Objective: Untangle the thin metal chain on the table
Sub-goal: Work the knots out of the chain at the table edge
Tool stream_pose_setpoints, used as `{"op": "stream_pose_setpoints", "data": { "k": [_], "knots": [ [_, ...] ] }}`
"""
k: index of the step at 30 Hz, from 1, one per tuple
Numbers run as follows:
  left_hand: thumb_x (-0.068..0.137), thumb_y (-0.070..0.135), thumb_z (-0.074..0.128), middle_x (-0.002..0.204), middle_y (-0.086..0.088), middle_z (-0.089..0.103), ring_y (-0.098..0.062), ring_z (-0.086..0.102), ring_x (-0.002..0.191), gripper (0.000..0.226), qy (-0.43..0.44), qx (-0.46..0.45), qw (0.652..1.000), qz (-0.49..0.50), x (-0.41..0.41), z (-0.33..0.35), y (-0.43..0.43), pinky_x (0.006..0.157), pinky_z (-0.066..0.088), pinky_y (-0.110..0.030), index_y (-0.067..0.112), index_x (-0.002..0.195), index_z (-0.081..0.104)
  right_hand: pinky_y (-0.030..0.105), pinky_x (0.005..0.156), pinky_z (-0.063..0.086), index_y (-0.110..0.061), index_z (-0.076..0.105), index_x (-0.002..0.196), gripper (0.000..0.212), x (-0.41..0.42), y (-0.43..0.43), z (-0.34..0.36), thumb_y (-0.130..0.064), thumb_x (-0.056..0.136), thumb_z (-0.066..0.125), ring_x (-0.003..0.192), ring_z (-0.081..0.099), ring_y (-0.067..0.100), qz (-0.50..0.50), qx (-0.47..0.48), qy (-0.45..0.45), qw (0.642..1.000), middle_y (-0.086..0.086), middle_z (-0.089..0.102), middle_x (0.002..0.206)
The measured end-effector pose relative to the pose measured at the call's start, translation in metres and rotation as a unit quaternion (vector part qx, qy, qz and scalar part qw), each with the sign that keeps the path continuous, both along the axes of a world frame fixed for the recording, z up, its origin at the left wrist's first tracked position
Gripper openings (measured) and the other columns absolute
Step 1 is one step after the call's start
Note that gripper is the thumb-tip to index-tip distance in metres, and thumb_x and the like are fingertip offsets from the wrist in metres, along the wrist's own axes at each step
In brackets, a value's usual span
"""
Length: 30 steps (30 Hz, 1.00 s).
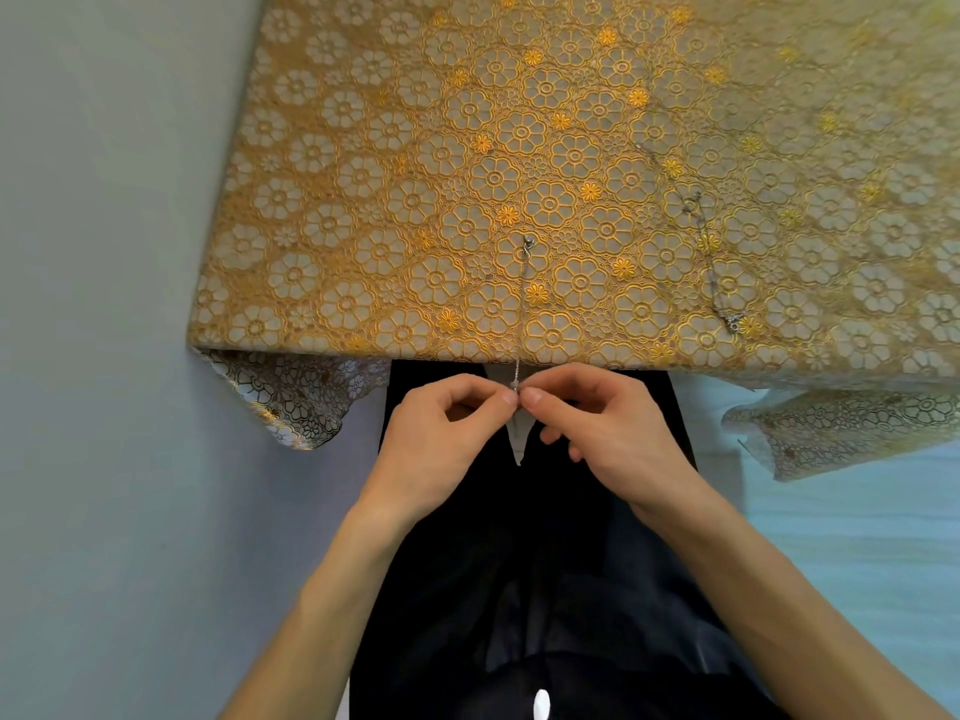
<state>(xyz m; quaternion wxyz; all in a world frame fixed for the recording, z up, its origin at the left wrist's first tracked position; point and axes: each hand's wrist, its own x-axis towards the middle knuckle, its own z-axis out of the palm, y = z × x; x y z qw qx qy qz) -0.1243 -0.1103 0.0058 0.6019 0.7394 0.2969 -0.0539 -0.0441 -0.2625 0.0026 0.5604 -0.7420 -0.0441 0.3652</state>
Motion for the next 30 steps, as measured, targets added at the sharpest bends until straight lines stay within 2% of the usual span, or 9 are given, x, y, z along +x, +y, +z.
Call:
{"op": "stream_pose_setpoints", "data": {
  "k": [5,8,10,13,16,20,22,25,30],
  "knots": [
    [0.092,0.026,0.068,0.070,0.018,0.067,0.003,0.059,0.070,0.012,-0.006,0.006,1.000,-0.022,-0.006,0.007,0.005,0.069,0.042,-0.010,0.026,0.083,0.075,0.023,0.058,0.047,-0.028,0.073,0.100,0.009,-0.001,0.002,0.000,-0.025,0.095,0.066,0.071,0.068,0.006,0.016,0.004,0.022,1.000,-0.006,0.075,0.093],
    [0.094,0.024,0.067,0.074,0.010,0.069,0.000,0.059,0.071,0.014,-0.013,-0.001,0.999,-0.048,-0.008,0.010,0.010,0.070,0.044,-0.013,0.025,0.083,0.074,0.023,0.058,0.047,-0.029,0.073,0.106,0.013,-0.003,0.004,0.003,-0.026,0.097,0.064,0.075,0.069,0.007,0.052,0.029,0.043,0.997,-0.009,0.076,0.095],
    [0.095,0.022,0.066,0.079,0.004,0.070,-0.003,0.059,0.073,0.014,-0.012,-0.016,0.998,-0.065,-0.009,0.011,0.013,0.069,0.044,-0.013,0.023,0.083,0.074,0.025,0.061,0.047,-0.026,0.075,0.100,0.012,-0.004,0.006,0.004,-0.026,0.097,0.064,0.076,0.069,0.008,0.070,0.034,0.047,0.996,-0.007,0.076,0.094],
    [0.093,0.022,0.065,0.074,0.013,0.068,-0.003,0.059,0.074,0.013,-0.009,-0.065,0.996,-0.065,-0.011,0.015,0.017,0.067,0.043,-0.013,0.018,0.082,0.071,0.029,0.064,0.047,-0.023,0.074,0.091,0.009,-0.004,0.005,0.006,-0.025,0.095,0.066,0.076,0.067,0.009,0.074,0.043,0.046,0.995,-0.002,0.076,0.095],
    [0.083,0.031,0.056,0.077,0.012,0.067,-0.007,0.059,0.080,0.019,-0.008,-0.115,0.993,-0.042,-0.014,0.014,0.022,0.072,0.042,-0.025,0.017,0.079,0.067,0.025,0.061,0.046,-0.019,0.070,0.088,0.013,-0.004,0.002,0.009,-0.021,0.098,0.062,0.070,0.061,0.009,0.090,0.049,0.059,0.993,-0.001,0.076,0.093],
    [0.080,0.036,0.056,0.084,0.005,0.070,-0.010,0.059,0.085,0.018,-0.029,-0.172,0.984,-0.035,-0.017,0.018,0.025,0.074,0.040,-0.030,0.028,0.068,0.066,0.022,0.055,0.042,-0.014,0.064,0.081,0.020,-0.001,-0.006,0.013,-0.019,0.100,0.059,0.058,0.052,0.009,0.111,0.074,0.077,0.988,-0.006,0.068,0.070],
    [0.086,0.031,0.049,0.079,0.004,0.069,-0.012,0.058,0.083,0.027,-0.033,-0.176,0.983,-0.040,-0.016,0.019,0.024,0.077,0.038,-0.034,0.029,0.063,0.063,0.023,0.056,0.040,-0.014,0.062,0.078,0.021,0.002,-0.010,0.015,-0.025,0.096,0.064,0.055,0.049,0.009,0.129,0.080,0.079,0.985,-0.007,0.063,0.063],
    [0.091,0.027,0.045,0.071,0.002,0.065,-0.021,0.057,0.084,0.029,-0.042,-0.187,0.981,-0.044,-0.016,0.019,0.023,0.082,0.038,-0.040,0.023,0.067,0.061,0.022,0.057,0.041,-0.024,0.065,0.071,0.020,0.007,-0.015,0.018,-0.041,0.080,0.070,0.059,0.050,0.009,0.147,0.097,0.092,0.980,-0.002,0.061,0.068],
    [0.093,0.028,0.048,0.068,0.002,0.058,-0.016,0.053,0.073,0.030,-0.060,-0.248,0.966,-0.033,-0.013,0.020,0.017,0.075,0.042,-0.033,0.023,0.067,0.062,0.022,0.063,0.040,-0.024,0.062,0.068,0.017,0.013,-0.023,0.015,-0.038,0.075,0.068,0.065,0.050,0.011,0.158,0.165,0.145,0.963,0.001,0.057,0.069]
  ]
}}
